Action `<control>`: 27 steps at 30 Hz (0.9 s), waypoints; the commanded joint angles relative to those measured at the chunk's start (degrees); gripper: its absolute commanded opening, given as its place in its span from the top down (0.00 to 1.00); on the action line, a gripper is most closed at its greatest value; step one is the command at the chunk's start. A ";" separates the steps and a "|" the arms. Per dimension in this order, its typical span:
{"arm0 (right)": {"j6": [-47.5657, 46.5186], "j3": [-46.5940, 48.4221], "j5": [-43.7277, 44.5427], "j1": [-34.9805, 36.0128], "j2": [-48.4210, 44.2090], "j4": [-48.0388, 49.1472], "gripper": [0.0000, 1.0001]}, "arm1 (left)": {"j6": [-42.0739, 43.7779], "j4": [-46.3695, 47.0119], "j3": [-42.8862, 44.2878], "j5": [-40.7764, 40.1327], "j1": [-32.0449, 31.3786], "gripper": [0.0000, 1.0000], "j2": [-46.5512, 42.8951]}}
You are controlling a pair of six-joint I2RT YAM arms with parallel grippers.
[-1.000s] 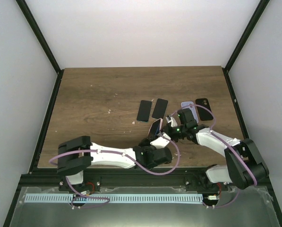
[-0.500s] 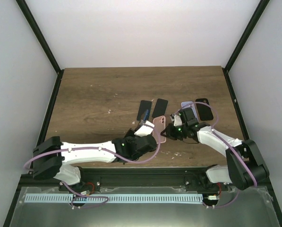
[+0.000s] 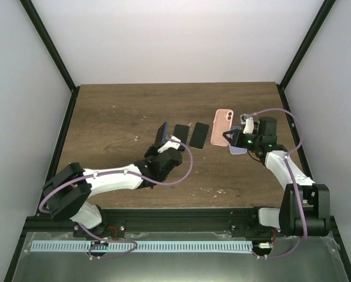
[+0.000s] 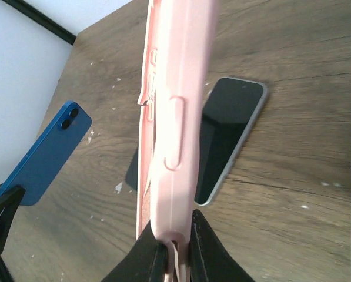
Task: Take the phone out of the phone case
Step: Place the phone at the center of the board.
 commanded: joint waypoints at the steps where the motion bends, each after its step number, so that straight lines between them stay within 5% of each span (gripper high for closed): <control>1: -4.41 -1.77 -6.47 -5.69 0.84 5.92 0.99 | 15.30 17.12 -1.81 1.57 2.62 1.00 3.49; 7: -5.62 1.42 -15.03 -6.15 3.18 5.30 0.99 | 24.14 23.21 -1.44 1.03 7.19 1.00 10.25; 22: -5.89 0.67 -14.24 -6.15 3.08 5.87 0.99 | 21.35 16.53 2.41 6.85 9.94 0.99 18.61; 27: -6.26 0.68 -12.84 -6.16 3.03 5.86 0.99 | 18.89 12.97 3.43 7.11 9.83 0.81 19.12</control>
